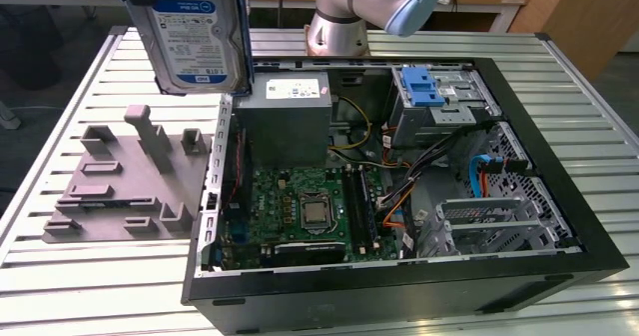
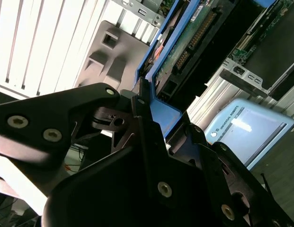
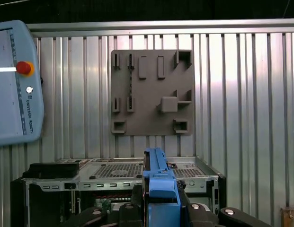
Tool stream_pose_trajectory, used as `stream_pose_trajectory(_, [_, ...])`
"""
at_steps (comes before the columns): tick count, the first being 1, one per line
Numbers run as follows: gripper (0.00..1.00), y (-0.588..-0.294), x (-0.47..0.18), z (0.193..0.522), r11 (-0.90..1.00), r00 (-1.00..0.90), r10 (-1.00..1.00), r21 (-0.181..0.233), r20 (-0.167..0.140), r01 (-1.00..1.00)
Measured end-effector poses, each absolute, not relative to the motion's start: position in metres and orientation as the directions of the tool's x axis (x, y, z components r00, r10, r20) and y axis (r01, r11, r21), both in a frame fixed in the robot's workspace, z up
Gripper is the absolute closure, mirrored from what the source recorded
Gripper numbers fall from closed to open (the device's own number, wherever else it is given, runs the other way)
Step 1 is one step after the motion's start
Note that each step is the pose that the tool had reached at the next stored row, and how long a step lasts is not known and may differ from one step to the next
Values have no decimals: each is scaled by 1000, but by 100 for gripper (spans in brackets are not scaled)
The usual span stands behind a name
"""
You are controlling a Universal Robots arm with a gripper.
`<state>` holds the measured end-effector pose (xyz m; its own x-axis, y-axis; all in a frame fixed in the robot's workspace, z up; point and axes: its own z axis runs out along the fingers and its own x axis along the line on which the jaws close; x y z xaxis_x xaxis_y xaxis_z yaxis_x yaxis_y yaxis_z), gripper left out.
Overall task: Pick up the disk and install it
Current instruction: 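Pick up the disk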
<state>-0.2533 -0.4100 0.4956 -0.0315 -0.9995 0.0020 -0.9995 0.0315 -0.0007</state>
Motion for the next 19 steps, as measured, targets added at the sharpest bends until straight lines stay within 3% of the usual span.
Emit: stream_pose_trajectory(19, [64, -410, -220, 496, 32, -32, -1000, -1, 2, -1000])
